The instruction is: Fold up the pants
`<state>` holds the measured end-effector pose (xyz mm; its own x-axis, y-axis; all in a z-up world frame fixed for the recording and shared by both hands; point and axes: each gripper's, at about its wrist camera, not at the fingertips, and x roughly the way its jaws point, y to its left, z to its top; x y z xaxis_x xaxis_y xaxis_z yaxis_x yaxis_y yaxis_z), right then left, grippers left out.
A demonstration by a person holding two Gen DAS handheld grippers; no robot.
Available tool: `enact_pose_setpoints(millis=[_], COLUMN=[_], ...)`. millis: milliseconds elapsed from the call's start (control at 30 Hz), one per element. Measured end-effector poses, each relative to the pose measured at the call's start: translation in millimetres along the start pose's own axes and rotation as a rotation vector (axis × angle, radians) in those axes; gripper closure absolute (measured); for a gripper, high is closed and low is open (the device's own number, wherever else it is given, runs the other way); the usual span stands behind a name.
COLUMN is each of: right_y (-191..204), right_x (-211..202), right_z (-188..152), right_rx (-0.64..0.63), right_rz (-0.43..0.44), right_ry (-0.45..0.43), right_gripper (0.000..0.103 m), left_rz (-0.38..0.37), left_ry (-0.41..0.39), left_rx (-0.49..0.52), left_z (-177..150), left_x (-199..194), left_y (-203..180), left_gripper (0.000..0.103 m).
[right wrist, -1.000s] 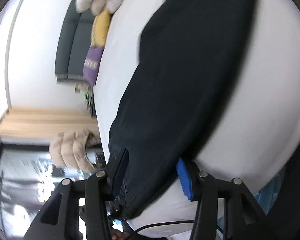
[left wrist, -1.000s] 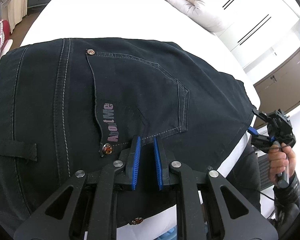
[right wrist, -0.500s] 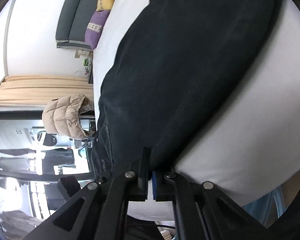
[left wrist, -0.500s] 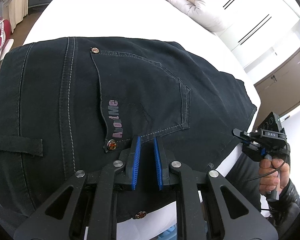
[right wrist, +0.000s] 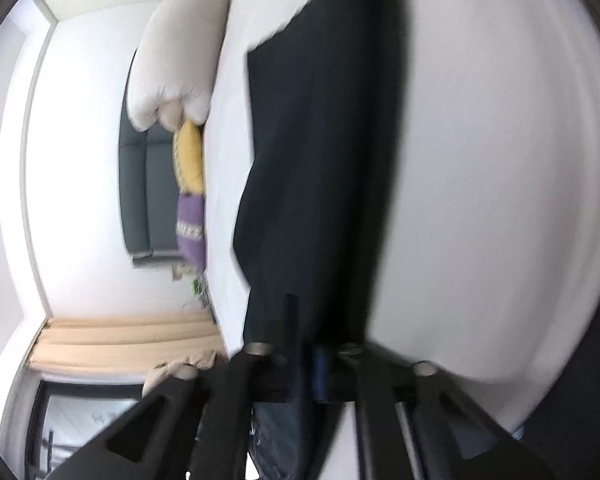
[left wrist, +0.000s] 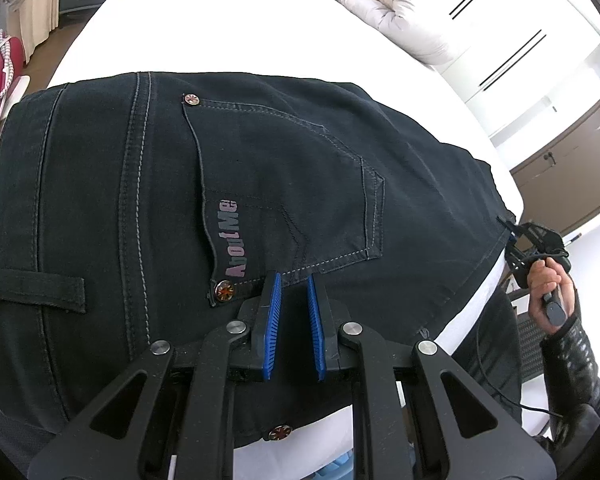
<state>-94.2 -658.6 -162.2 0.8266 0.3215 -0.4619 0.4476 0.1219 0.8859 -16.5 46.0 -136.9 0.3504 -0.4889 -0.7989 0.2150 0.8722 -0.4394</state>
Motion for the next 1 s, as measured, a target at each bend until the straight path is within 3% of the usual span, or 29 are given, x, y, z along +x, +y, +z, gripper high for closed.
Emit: enact_pose_setpoints(millis=[233,300,367,433,500,533,700,800,867,933,1000], right_y=[-13,-8,-6,-6,-11,-14,-29,-22,-9,13,47], right_x=[-6,-6,-14,-23,-28,-29,-34,-58,-80,-92,-81], right_z=[5,12,24,40,56,60,64,66,61,50,35], right_rx=[-0.031,-0.03,-0.014,0.002,0.031,0.04,0.06,-0.012,-0.051,-0.114,-0.24], right_rz=[0.017,0.02,0.024,0.023,0.024,0.005,0.026,-0.036,-0.135,-0.173,-0.129], right_ry=[-0.014,-0.021,-0.072,-0.135,-0.159,-0.164,-0.175,-0.21,-0.286,-0.338,-0.233], right_gripper=[0.102,0.098,0.087,0.085,0.091,0.101,0.103,0.097,0.072,0.072,0.082], left_rz=[0.014,0.015,0.016,0.02,0.021,0.021,0.018,0.014,0.007,0.002,0.006], left_ry=[0.011,0.011,0.011,0.009,0.009,0.009,0.008,0.004,-0.002,-0.012,-0.02], left_rx=[0.006,0.005,0.004,0.003,0.003,0.003,0.002,0.004,0.001,-0.006,-0.006], left_z=[4,4,5,5,5,4,4,3,2,0,-1], left_x=[2,3,3,3,3,4,4,3,3,2,2], left_y=[-5,-5,-6,-6,-7,-7,-7,-6,-4,-2,-3], left_gripper=[0.089,0.089,0.089,0.089,0.089,0.089,0.089,0.089,0.089,0.089,0.089])
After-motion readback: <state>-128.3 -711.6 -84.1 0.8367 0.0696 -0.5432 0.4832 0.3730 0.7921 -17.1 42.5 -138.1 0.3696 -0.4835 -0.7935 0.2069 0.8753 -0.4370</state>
